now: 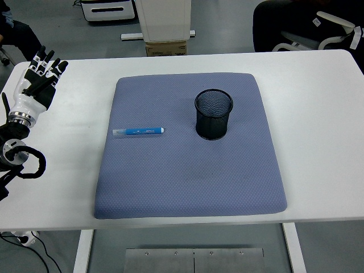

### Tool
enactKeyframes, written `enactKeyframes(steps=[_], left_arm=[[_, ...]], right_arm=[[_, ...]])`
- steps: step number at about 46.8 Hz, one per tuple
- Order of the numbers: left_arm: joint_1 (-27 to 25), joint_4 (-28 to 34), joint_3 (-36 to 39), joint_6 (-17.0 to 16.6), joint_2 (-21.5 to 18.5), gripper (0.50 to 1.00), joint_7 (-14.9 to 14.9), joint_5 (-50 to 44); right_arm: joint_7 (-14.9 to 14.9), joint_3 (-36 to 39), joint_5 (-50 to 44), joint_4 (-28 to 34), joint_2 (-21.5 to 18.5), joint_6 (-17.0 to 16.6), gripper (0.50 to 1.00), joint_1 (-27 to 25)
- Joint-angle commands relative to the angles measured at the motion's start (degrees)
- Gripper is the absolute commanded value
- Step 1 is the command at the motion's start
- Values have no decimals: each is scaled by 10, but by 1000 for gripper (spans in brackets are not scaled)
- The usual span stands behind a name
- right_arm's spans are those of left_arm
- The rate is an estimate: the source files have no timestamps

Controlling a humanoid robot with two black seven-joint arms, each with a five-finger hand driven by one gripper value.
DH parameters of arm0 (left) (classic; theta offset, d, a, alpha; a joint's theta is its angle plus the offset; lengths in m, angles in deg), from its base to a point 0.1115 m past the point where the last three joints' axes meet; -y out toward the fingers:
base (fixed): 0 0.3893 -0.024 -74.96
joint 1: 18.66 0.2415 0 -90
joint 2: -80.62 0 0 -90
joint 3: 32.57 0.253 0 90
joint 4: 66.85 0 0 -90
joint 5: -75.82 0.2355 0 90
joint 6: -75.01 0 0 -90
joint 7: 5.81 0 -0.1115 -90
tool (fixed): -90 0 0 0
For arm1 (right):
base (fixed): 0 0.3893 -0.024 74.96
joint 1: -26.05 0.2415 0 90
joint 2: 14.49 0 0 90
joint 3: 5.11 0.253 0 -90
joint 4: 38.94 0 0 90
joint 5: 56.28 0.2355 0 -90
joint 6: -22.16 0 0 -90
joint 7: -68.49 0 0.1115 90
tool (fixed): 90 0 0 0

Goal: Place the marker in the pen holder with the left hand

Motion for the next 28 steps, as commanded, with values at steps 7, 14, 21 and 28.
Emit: enactKeyframes(steps=[7, 14, 21, 28], left_arm=[[12, -1, -1, 6, -1, 1000, 1, 4], [-6, 4, 1, 8, -3, 1000, 2, 54], [-25, 10, 4, 16, -13, 1000, 4, 59], [-44, 50, 15, 64, -57, 1000, 4, 61]], right_arm=[[0, 0, 0, 0, 0, 0, 1000, 0], [0, 0, 0, 0, 0, 0, 1000, 0], [0, 0, 0, 0, 0, 0, 1000, 0], [0, 0, 0, 0, 0, 0, 1000, 0]])
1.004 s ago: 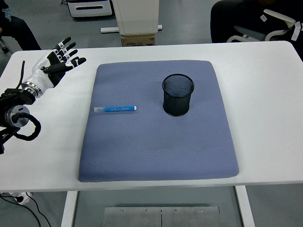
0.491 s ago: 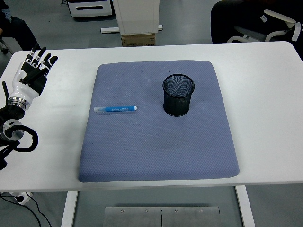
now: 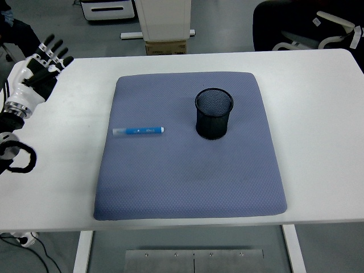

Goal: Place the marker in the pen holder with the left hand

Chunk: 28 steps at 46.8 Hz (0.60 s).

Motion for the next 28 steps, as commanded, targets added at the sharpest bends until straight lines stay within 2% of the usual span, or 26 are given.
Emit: enactKeyframes(steps=[1, 10, 21, 28], left_arm=[[-18, 15, 10, 15, -7, 1000, 1, 2], [-120, 18, 159, 3, -4, 1000, 3, 42], [-195, 43, 276, 4, -7, 1000, 3, 89], [-250, 68, 379, 11, 1, 1000, 2, 101]], right_arm=[[0, 0, 0, 0, 0, 0, 1000, 0], [0, 0, 0, 0, 0, 0, 1000, 0], [0, 0, 0, 0, 0, 0, 1000, 0], [0, 0, 0, 0, 0, 0, 1000, 0]])
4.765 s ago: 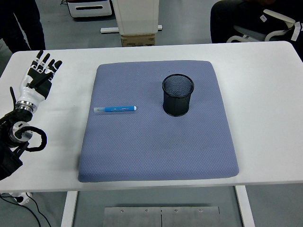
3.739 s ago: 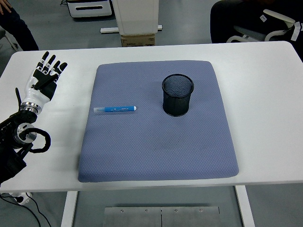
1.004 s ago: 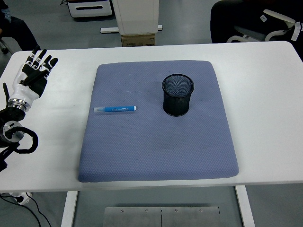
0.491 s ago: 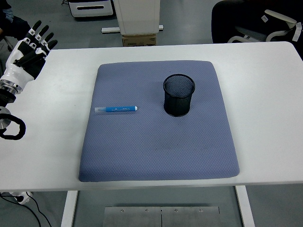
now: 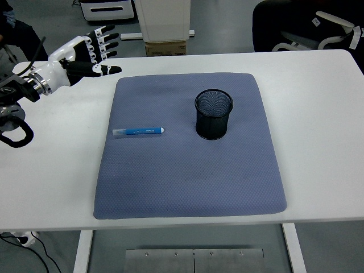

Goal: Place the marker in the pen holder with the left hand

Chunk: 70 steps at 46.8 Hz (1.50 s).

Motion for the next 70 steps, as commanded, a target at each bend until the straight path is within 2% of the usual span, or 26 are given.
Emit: enactKeyframes(steps=[1, 8, 13, 29, 36, 48, 62, 70], left_arm=[[-25, 15, 56, 2, 4, 1000, -1, 12], [-63, 22, 136, 0, 40, 1000, -4, 74], [-84, 21, 168, -4, 45, 1000, -4, 131], [-115, 18, 178, -11, 68, 1000, -3, 324], [-135, 18, 203, -34, 84, 1000, -2, 376], [-157, 18, 253, -34, 94, 1000, 1, 399], [-153, 15, 261, -33, 98, 1000, 4, 415], [-155, 13, 277, -33, 98, 1000, 26, 414]], right_arm=[[0, 0, 0, 0, 0, 0, 1000, 0], [0, 0, 0, 0, 0, 0, 1000, 0], [0, 0, 0, 0, 0, 0, 1000, 0], [0, 0, 0, 0, 0, 0, 1000, 0], [0, 0, 0, 0, 0, 0, 1000, 0], [0, 0, 0, 0, 0, 0, 1000, 0], [0, 0, 0, 0, 0, 0, 1000, 0], [0, 0, 0, 0, 0, 0, 1000, 0]])
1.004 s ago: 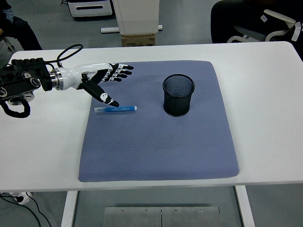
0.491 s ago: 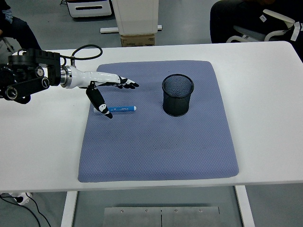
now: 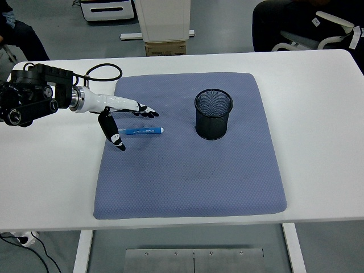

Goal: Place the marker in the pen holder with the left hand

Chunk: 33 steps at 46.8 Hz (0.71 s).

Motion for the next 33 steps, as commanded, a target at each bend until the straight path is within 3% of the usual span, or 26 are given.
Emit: enactKeyframes(steps=[1, 7, 13, 33], left_arm=[[-1, 0, 1, -1, 0, 1000, 14, -3], [-1, 0, -1, -3, 1, 1000, 28, -11], [0, -1, -2, -28, 18, 1000, 35, -16], [1, -4, -2, -31, 30, 1000, 59, -8]], right_arm=[[0, 0, 0, 0, 0, 0, 1000, 0], [0, 0, 0, 0, 0, 0, 1000, 0], [0, 0, 0, 0, 0, 0, 1000, 0], [0, 0, 0, 0, 0, 0, 1000, 0]])
